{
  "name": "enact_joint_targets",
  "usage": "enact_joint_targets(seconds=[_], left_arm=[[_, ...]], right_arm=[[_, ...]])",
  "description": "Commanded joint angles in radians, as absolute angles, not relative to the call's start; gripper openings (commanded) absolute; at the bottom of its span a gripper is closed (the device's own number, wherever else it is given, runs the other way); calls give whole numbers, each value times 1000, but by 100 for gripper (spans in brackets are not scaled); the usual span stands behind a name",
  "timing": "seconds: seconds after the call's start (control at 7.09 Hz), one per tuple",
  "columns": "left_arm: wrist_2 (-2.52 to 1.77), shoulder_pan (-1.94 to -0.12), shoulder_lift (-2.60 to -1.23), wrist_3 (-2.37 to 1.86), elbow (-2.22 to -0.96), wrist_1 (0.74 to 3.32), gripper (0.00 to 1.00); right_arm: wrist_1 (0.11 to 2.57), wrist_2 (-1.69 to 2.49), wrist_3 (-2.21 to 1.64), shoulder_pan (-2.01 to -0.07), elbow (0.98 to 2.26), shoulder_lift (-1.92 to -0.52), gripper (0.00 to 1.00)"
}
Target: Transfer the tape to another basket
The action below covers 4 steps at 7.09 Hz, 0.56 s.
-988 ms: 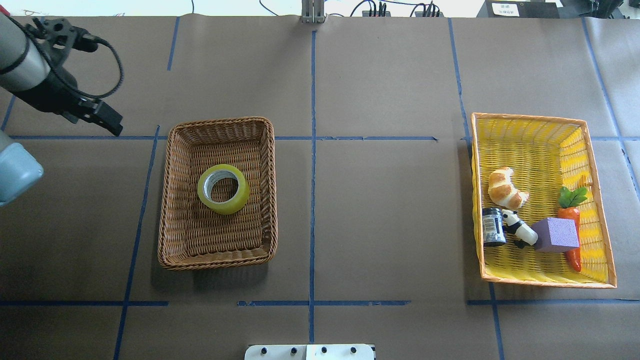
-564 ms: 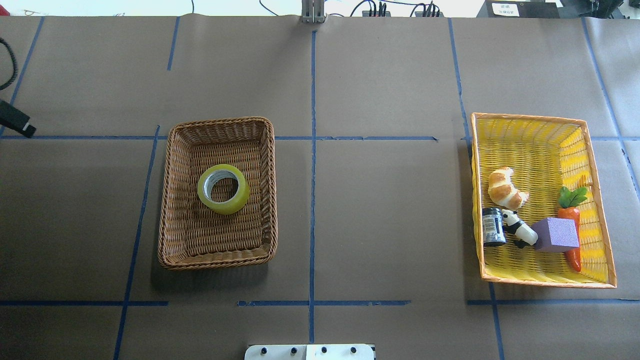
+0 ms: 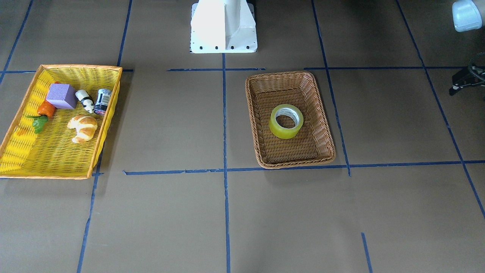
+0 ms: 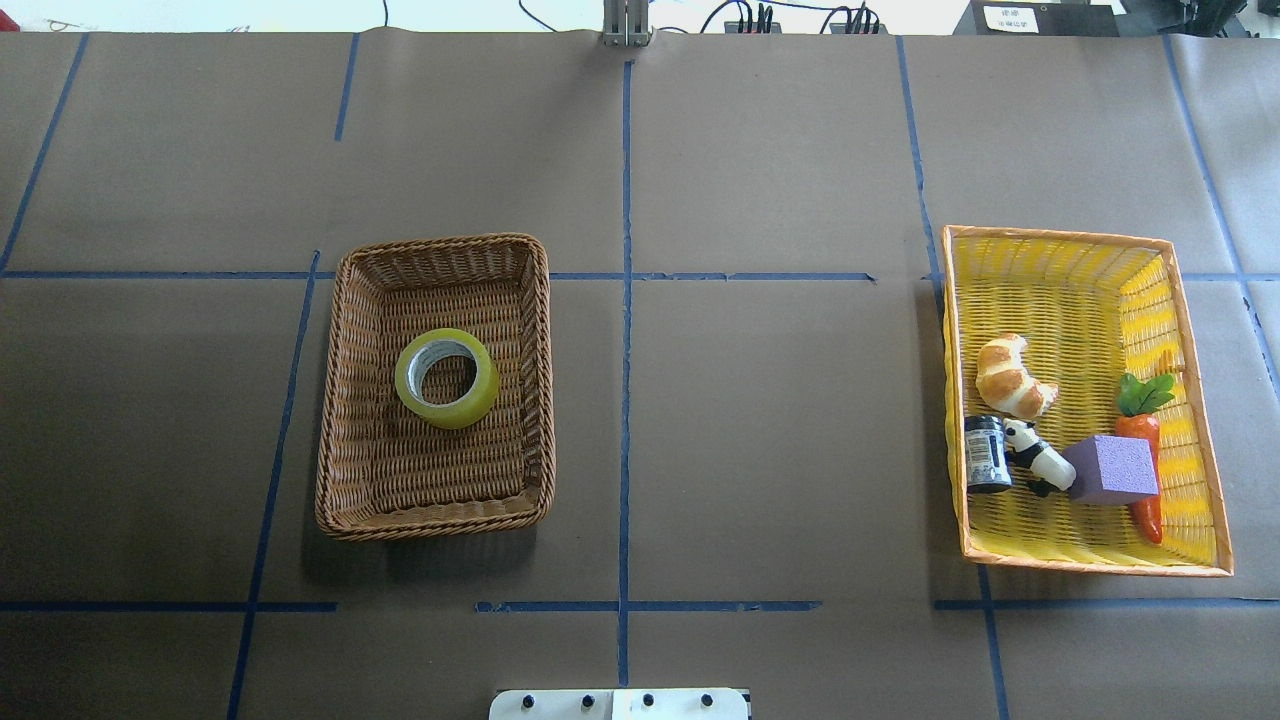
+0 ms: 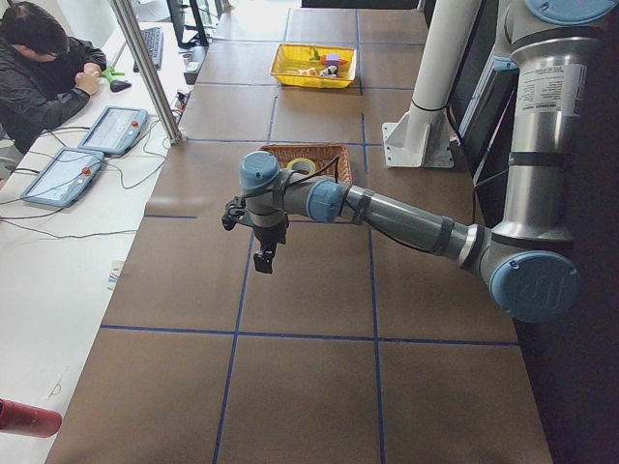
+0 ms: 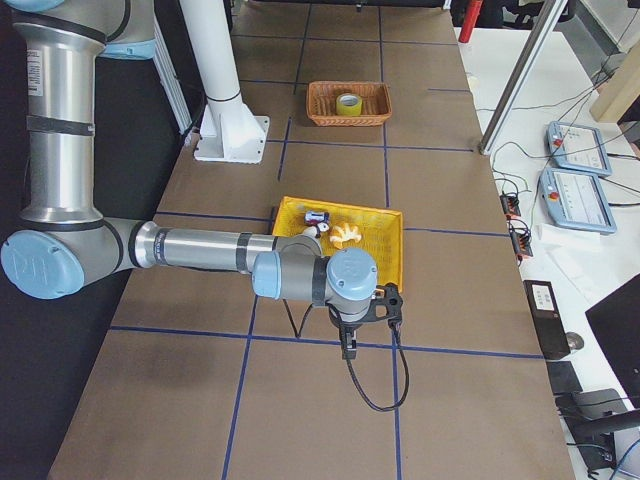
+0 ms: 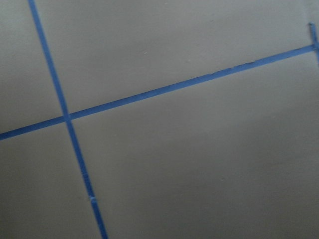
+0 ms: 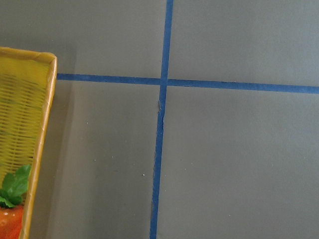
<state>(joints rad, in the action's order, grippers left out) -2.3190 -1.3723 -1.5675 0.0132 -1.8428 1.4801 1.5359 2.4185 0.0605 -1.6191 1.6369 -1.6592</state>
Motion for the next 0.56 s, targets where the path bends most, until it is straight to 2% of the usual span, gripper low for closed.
enact_joint_targets(seconds=[0.0, 0.42], left_arm=[[-2319, -1461, -1557, 106, -1763, 1477, 100], [-2371, -1526, -1536, 106, -1663, 1492, 100]], right_arm=[[1514, 2421, -41, -1574, 1635, -1649, 100], [1513, 2422, -37, -1574, 1640, -1655, 100]])
